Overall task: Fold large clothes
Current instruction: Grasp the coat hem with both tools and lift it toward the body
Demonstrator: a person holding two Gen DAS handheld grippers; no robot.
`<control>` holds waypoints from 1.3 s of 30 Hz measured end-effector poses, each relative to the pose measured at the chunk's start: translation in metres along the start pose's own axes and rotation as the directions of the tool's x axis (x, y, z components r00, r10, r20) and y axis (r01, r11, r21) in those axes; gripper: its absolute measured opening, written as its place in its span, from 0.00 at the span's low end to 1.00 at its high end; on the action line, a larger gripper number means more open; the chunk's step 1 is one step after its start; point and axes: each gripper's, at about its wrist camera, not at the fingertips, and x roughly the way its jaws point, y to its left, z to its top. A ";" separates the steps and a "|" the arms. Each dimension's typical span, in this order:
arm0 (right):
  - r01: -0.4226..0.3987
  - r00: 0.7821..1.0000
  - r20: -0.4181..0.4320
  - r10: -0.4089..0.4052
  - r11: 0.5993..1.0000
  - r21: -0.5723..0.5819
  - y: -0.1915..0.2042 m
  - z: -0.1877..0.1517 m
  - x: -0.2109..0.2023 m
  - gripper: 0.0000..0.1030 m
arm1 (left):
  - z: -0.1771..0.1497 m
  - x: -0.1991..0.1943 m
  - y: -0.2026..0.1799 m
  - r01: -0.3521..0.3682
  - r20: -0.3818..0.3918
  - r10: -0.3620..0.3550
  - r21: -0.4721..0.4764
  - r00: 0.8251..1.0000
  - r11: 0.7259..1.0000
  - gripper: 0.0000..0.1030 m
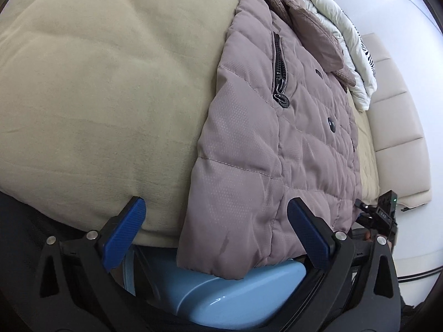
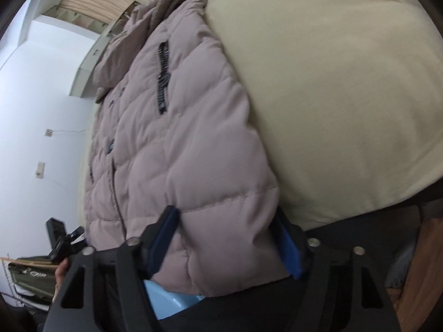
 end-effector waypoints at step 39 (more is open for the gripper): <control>-0.170 0.981 0.066 0.182 0.972 -0.162 0.083 -0.037 -0.104 0.08 | -0.011 -0.064 -0.065 0.295 -0.114 -0.306 -0.101 0.945 0.950 0.06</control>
